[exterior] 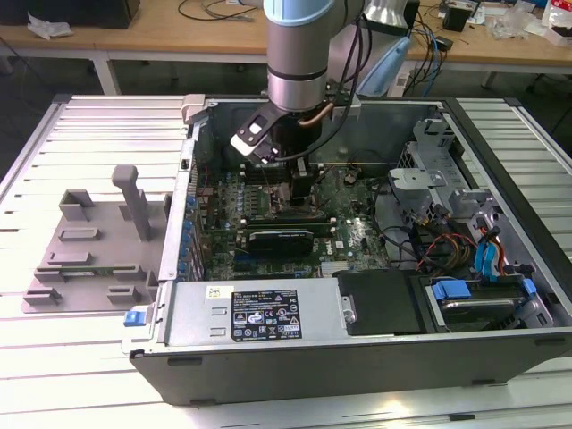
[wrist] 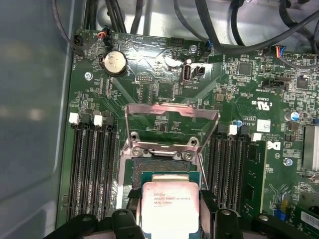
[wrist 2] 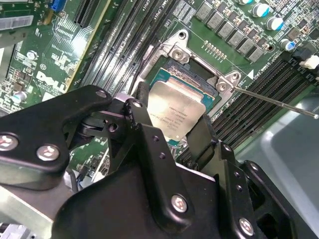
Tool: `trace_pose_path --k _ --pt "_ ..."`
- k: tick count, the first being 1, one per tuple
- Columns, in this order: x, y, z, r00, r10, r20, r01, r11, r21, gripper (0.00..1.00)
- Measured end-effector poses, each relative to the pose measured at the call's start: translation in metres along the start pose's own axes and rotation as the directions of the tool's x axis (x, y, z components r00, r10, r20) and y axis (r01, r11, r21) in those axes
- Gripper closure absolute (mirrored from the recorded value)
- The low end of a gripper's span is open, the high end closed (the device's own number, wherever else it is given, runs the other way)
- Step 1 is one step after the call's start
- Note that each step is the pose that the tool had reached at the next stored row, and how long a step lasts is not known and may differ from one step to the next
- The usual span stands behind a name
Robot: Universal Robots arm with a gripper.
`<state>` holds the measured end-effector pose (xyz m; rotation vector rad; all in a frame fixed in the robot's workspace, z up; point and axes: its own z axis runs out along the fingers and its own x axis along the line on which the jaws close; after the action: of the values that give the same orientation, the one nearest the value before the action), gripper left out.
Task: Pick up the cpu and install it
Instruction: 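Place the cpu into insertion slot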
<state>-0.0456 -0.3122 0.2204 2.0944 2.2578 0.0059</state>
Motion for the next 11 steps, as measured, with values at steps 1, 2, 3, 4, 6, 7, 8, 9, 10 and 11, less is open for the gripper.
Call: trace_pose_path --k 1,2,3,4,6,7,8,9,10,11 --pt "0.0001 0.0 0.0005 1.0 0.004 0.0001 -0.004 1.0 0.0002 0.45" --pt "0.0001 -0.0001 0.0014 0.9999 0.011 0.0003 -0.011 0.9999 0.0005 0.45" --pt "0.0002 -0.0001 0.0022 0.9999 0.016 0.0005 -0.016 0.9999 0.0007 0.45" --pt "0.0002 -0.0001 0.003 0.9997 0.023 0.0007 -0.023 0.9997 0.001 0.45" --pt "0.0003 -0.0002 0.0044 0.9994 0.035 0.0013 -0.035 0.9994 0.0014 0.45" --pt "0.0003 -0.0003 0.0061 0.9991 0.042 0.0017 -0.042 0.9991 0.0018 0.45" --pt "0.0004 -0.0003 0.0075 0.999 0.046 0.0018 -0.046 0.999 0.0018 0.45" --pt "0.0004 -0.0004 0.0081 0.9988 0.048 0.002 -0.048 0.9988 0.002 0.45" --pt "0.0004 -0.0004 0.0082 0.9988 0.048 0.0021 -0.048 0.9988 0.0021 0.45" --pt "0.0006 -0.0003 0.0083 0.9988 0.048 0.0021 -0.048 0.9988 0.0021 0.45"
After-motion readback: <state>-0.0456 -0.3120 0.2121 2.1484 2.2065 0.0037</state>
